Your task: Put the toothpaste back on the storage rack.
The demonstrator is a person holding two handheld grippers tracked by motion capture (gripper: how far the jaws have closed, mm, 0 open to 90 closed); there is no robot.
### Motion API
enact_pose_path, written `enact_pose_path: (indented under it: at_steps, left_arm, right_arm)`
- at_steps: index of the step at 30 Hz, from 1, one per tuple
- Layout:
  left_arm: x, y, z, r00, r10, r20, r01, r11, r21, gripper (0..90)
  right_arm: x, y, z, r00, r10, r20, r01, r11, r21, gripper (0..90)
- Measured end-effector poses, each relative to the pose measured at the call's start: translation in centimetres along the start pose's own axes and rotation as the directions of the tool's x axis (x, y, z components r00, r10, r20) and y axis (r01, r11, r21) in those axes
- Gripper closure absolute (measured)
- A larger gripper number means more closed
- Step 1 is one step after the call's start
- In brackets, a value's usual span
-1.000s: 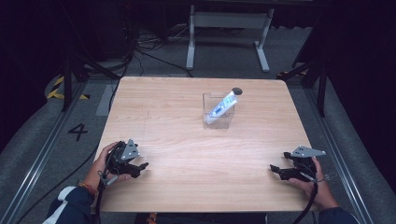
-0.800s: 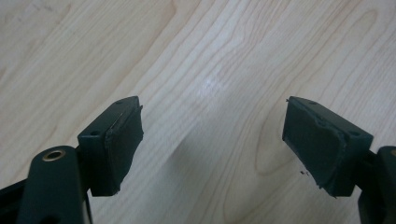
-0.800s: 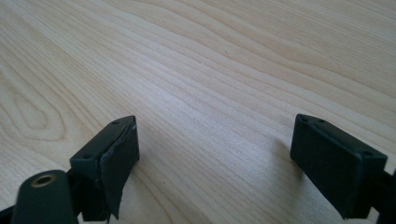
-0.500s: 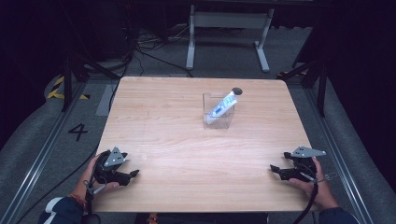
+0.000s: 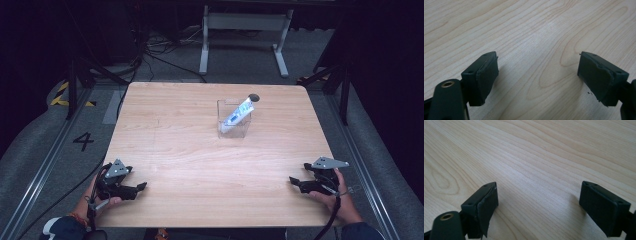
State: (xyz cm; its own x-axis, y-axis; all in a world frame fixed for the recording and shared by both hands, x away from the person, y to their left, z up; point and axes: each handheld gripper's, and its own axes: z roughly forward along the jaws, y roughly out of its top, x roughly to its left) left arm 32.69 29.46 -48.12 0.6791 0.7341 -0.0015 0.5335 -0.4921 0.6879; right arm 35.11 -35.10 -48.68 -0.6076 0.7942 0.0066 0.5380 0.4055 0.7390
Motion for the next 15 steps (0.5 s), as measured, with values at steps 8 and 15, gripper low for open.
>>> enact_pose_path:
  at_steps: [8, 15]
  left_arm:
    - [-0.02, 0.05, 0.05, 1.0000, -0.003, -0.003, 0.003, 1.0000, 0.003, 16.1]
    - [-0.06, 0.01, 0.16, 0.9999, -0.014, -0.003, 0.014, 0.9999, -0.004, 15.5]
  right_arm:
    - [0.00, 0.00, 0.00, 1.0000, 0.000, 0.000, 0.000, 1.000, 0.000, 15.7]
    - [0.00, 0.00, 0.00, 1.0000, 0.000, 0.000, 0.000, 1.000, 0.000, 15.7]
